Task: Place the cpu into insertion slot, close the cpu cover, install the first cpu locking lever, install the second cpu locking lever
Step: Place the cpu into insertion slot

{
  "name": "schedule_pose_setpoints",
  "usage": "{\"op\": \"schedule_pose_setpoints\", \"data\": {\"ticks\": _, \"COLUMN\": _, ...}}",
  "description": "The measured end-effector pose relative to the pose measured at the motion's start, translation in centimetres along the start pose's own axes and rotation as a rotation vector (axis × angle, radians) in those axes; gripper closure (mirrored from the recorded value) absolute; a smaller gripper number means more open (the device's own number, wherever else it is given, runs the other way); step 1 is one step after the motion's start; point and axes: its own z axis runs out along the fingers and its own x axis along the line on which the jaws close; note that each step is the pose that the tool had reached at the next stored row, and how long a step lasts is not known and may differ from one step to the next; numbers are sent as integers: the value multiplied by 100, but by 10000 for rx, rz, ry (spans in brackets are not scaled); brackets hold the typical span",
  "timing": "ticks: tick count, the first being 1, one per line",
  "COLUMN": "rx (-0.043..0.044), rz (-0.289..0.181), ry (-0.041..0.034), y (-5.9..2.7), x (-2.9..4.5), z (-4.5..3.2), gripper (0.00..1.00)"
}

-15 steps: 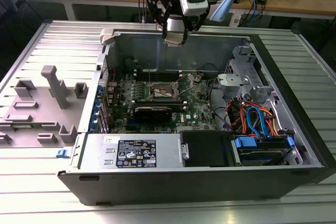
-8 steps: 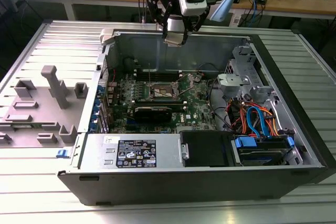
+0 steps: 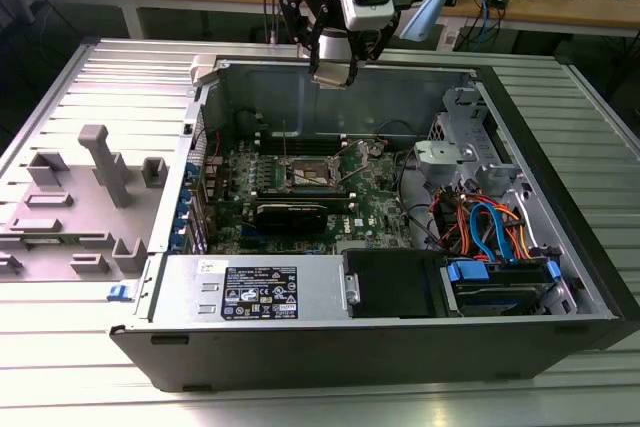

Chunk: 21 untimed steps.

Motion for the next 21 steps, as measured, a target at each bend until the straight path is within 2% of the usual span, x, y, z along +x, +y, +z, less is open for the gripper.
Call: {"op": "schedule_pose_setpoints", "data": {"ticks": 21, "rx": -6, "rz": 355, "ry": -30, "y": -7, "x": -2, "z": 0, "gripper": 46}}
